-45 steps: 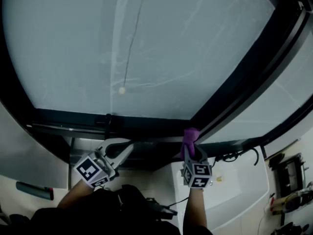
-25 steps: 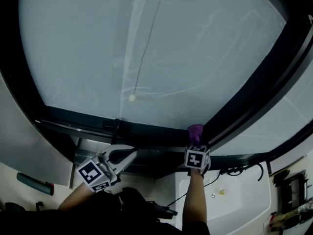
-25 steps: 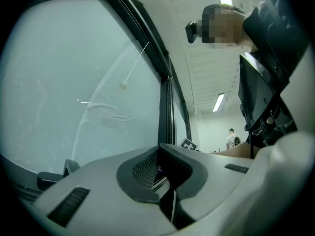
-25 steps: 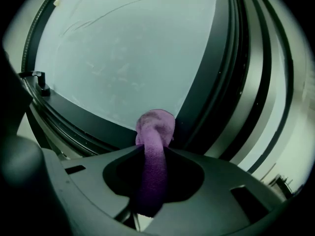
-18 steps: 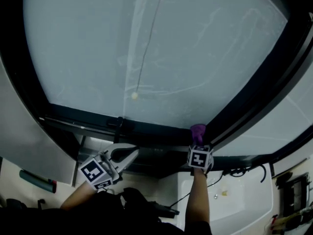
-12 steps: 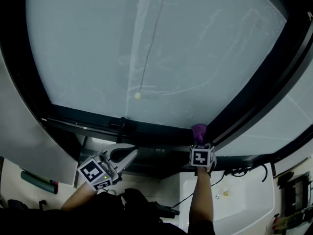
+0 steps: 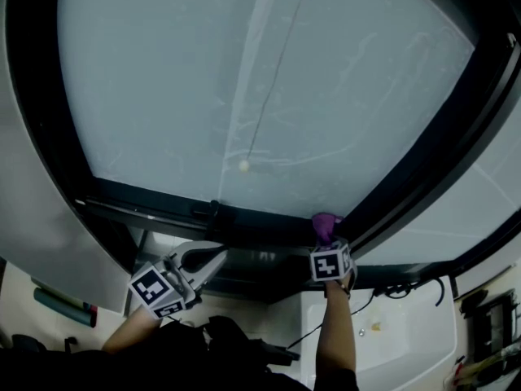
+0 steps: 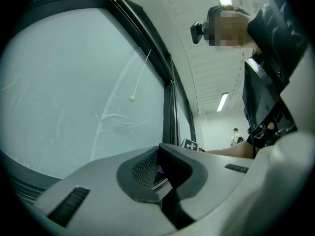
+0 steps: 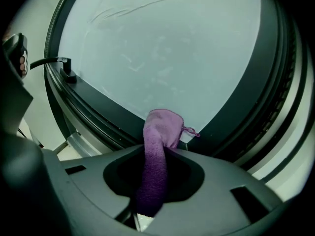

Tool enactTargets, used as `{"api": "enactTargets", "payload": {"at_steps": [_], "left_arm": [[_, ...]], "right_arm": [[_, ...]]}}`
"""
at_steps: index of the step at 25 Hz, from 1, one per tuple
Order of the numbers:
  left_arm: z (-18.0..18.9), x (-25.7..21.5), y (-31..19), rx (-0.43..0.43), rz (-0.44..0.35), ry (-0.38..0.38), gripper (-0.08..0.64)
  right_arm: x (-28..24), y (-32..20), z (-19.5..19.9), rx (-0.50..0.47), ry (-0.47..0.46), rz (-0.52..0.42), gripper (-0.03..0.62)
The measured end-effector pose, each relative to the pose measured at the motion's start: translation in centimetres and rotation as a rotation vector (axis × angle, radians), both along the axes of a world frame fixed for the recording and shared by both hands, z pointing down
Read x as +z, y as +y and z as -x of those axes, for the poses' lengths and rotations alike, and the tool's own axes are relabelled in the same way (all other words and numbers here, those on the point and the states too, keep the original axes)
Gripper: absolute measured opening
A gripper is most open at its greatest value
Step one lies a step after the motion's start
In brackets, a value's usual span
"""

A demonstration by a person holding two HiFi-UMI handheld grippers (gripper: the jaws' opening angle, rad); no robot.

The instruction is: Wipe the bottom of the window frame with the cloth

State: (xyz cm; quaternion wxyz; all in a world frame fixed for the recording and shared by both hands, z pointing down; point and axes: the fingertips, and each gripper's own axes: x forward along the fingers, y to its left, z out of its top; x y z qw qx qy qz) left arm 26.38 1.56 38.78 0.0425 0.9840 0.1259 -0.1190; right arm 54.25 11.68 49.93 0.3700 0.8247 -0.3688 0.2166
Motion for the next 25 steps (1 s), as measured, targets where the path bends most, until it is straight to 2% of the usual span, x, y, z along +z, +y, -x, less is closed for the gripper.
{"api": "enactTargets", "payload": {"at_steps": [4,7,16,21,25], "left_arm": [[0.6,-0.1,-0.6,-0.014,-0.019,0.02,0.005],[0.9,-0.2,-0.7,-0.01,-0.026,0.003,0.005],[2.2,-0.5,-2.8,-0.017,-0.021,0.01,0.005],[2.6,-0.2,-4.8,-0.026,-0.07,0.024,0.005],[3.1,0.0,-5.7,-0.005,-0.041,0.001,0.005]], "right_arm": [[0.3,-0.3,0.8,-0.015,-0.043,-0.013,0.081],[0.3,-0.9,1.5,-0.028,-0.069,-0.031,0.081],[0.2,-3.2,3.7,-0.053,-0.096,-0.038,0.081],[0.3,-4.0,4.5,-0.044,-0.09,-0.006,0.081],[0.5,-4.9,5.5,-0.046,-0.125,-0.001,0.081]]}}
